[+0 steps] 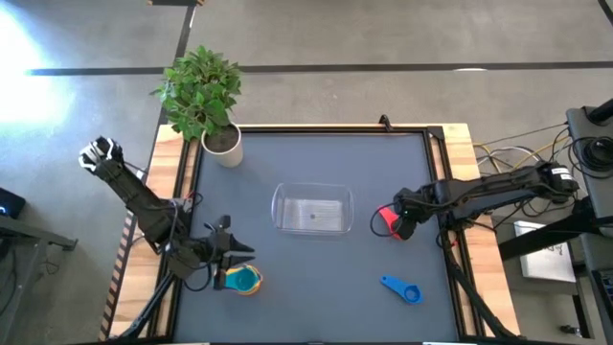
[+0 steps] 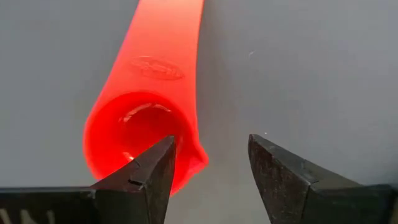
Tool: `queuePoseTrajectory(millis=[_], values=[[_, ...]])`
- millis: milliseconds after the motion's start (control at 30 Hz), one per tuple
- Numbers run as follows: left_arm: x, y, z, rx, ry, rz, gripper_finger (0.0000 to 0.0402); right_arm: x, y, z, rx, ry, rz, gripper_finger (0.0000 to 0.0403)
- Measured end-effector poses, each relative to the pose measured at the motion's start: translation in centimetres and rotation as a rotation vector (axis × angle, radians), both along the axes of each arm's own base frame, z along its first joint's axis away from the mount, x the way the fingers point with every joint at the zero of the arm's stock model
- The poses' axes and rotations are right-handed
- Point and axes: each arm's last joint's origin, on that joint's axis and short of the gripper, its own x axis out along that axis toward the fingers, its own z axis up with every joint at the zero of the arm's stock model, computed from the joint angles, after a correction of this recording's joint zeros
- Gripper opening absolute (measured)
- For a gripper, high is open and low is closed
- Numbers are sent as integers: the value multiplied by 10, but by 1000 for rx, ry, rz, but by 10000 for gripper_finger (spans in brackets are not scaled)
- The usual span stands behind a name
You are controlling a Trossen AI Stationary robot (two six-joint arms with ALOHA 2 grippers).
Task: Nest measuring cups in basket
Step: Stack the red measuring cup on top of the light blue measuring cup
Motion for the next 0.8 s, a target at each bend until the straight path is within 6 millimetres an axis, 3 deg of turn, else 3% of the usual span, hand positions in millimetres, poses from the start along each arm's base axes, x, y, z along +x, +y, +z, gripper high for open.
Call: queuePoseTrajectory(millis=[200,467,600,800], values=[[3,-3,3,49,2,-13,68,-1,-1,-8,-28,-15,-7,157],[5,-4,5,37,-17,-7,68,4,-2,-2,-87,-53,55,25],[6,-4,7,15,-31,-4,68,16,-3,22,-161,-121,93,12],[11,0,18,62,-46,8,91,38,-5,79,-271,-295,164,10]])
